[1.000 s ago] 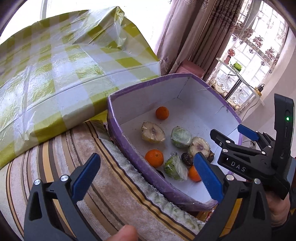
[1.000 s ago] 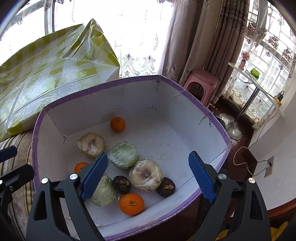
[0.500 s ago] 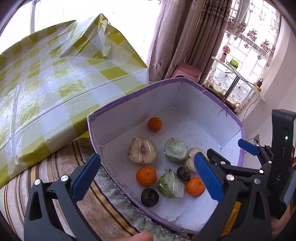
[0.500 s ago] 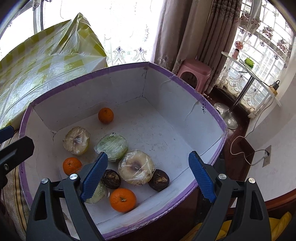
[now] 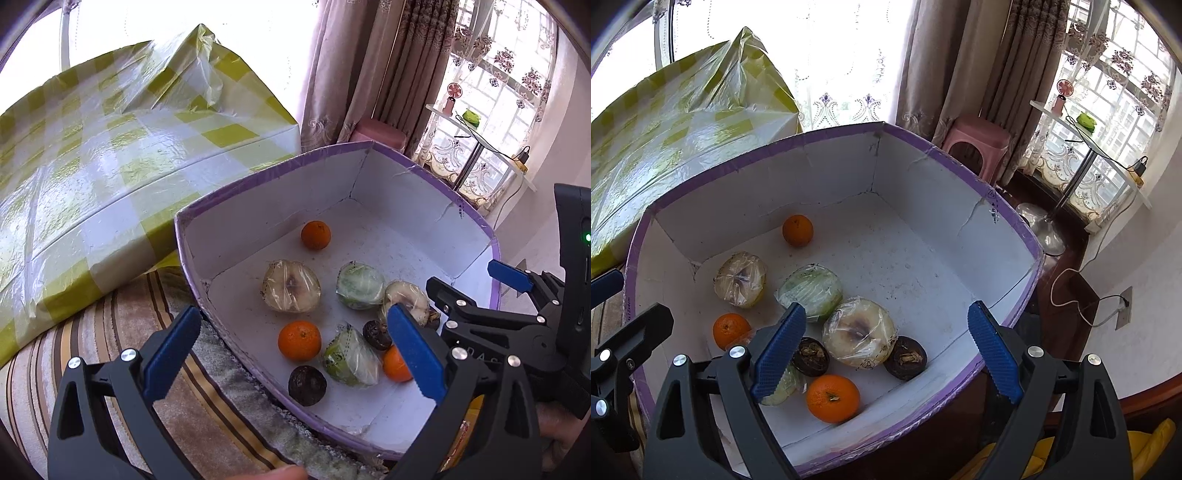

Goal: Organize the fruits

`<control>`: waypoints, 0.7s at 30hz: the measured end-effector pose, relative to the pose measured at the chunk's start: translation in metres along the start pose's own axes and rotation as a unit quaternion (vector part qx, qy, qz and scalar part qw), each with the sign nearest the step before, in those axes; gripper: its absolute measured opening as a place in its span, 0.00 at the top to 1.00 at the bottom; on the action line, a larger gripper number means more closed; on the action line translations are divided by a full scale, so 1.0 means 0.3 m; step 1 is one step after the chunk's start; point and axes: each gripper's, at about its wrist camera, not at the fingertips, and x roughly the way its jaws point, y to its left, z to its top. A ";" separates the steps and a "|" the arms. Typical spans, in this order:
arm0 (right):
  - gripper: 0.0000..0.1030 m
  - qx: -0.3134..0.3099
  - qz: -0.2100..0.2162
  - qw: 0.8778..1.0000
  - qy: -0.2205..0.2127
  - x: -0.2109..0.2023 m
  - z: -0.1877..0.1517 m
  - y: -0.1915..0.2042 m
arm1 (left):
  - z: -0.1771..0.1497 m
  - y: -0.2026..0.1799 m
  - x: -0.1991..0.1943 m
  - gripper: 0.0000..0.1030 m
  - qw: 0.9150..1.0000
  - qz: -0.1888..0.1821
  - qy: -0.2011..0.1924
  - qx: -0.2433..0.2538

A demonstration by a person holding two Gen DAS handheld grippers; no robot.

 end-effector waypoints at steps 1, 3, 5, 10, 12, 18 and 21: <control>0.16 0.000 0.000 1.000 0.000 0.000 0.000 0.000 | 0.000 0.000 0.000 0.02 1.000 0.000 0.001 0.001; 0.16 0.000 0.000 1.000 0.000 0.000 0.000 0.000 | 0.002 -0.001 0.002 0.02 1.000 0.000 0.002 0.000; 0.16 0.001 0.000 1.000 0.000 0.000 0.002 0.000 | 0.002 0.001 0.003 0.02 1.000 0.000 0.003 -0.001; 0.16 0.002 0.003 1.000 0.001 -0.001 0.004 0.002 | 0.003 0.000 0.007 0.02 1.000 0.002 0.006 -0.001; 0.16 0.002 0.005 1.000 0.001 -0.002 0.004 0.003 | 0.005 0.002 0.009 0.02 1.000 0.003 0.007 -0.002; 0.16 0.001 0.011 1.000 0.001 -0.004 0.003 0.009 | 0.004 0.002 0.010 0.02 1.000 0.004 0.009 -0.002; 0.16 0.001 0.012 1.000 0.002 -0.004 0.003 0.009 | 0.004 0.002 0.011 0.02 1.000 0.004 0.010 -0.002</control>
